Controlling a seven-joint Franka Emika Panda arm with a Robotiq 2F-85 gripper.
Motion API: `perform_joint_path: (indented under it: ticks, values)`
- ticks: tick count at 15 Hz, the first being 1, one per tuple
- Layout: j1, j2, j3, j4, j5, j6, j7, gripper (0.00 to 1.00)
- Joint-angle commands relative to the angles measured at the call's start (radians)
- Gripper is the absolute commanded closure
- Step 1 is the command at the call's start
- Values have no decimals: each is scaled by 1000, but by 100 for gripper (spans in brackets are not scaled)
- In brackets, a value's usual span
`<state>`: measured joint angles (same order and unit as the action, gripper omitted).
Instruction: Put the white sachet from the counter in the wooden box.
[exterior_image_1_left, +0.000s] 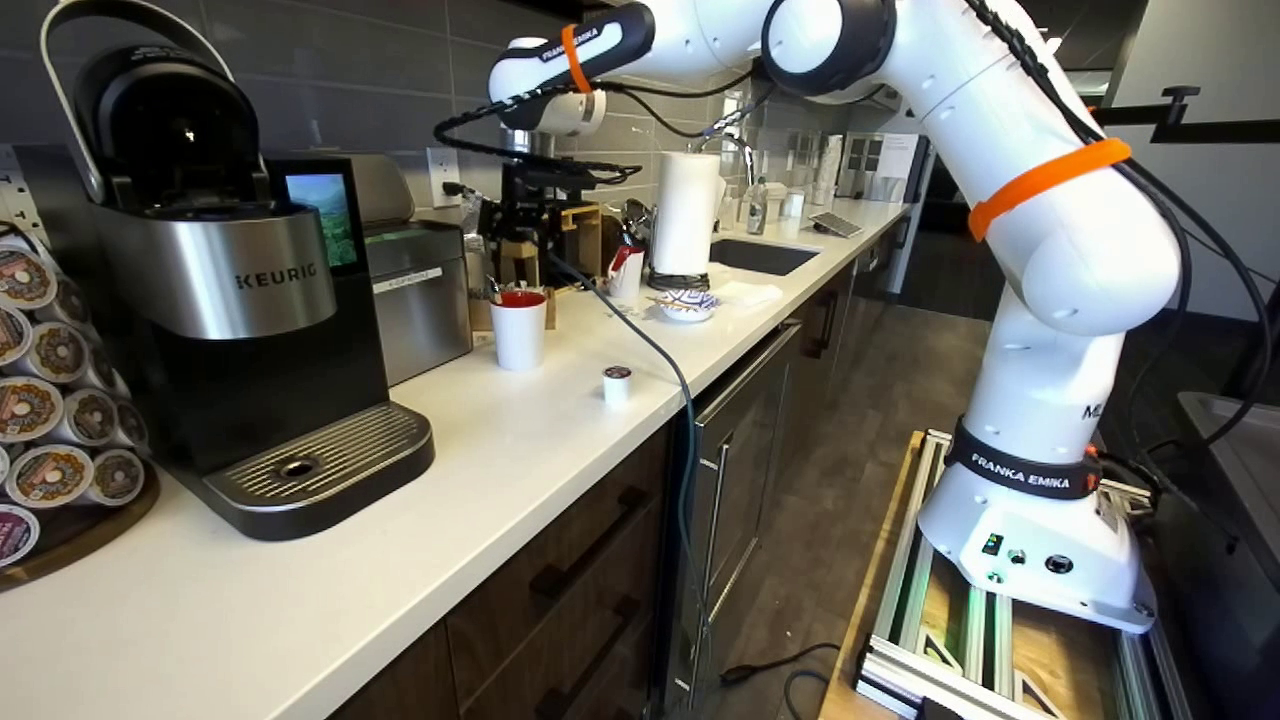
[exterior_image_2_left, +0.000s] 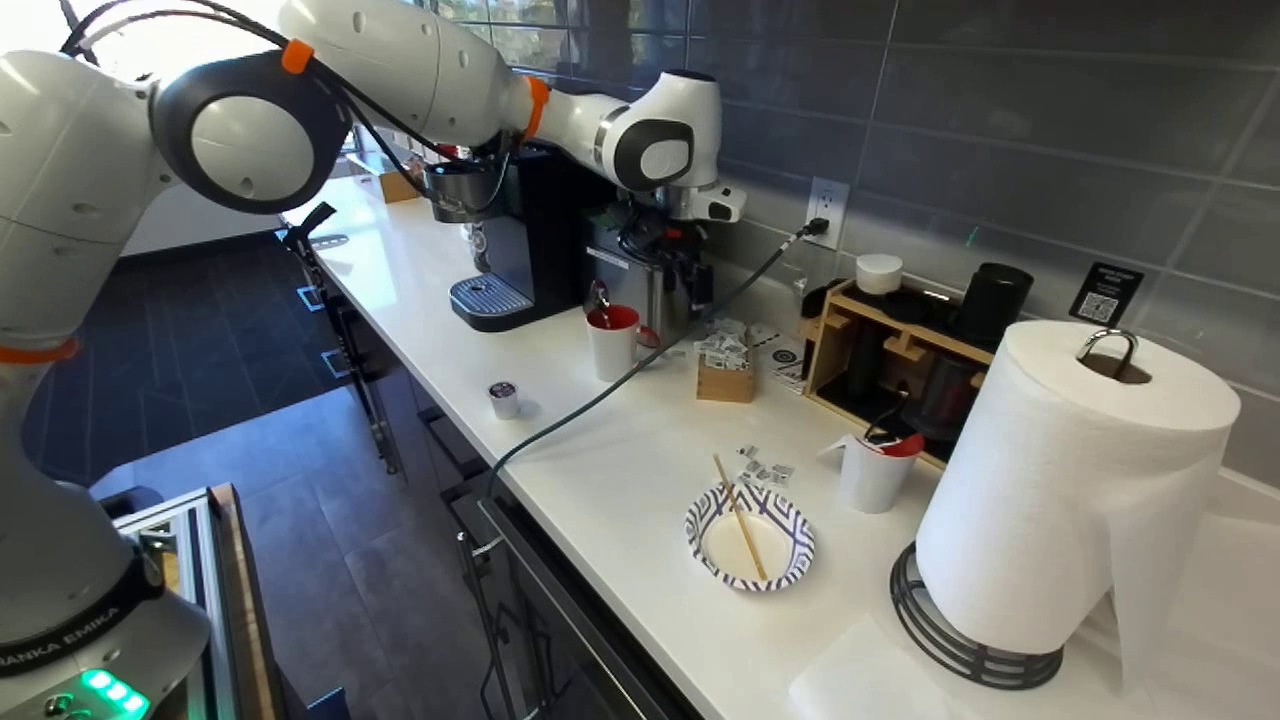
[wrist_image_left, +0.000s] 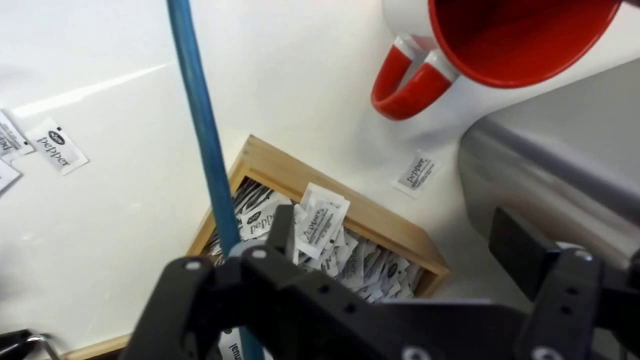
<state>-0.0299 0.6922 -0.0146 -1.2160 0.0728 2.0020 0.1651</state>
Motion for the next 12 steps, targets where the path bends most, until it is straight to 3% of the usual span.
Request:
perform_joint_path:
  ticks: [1,7,12]
  values:
    - [-79,-148,50,-199,91,13,-184,0]
    - [-172,-350,82,-467,217,87,-553,0]
    - [-210,-520,64,-706,436,195,-701,0]
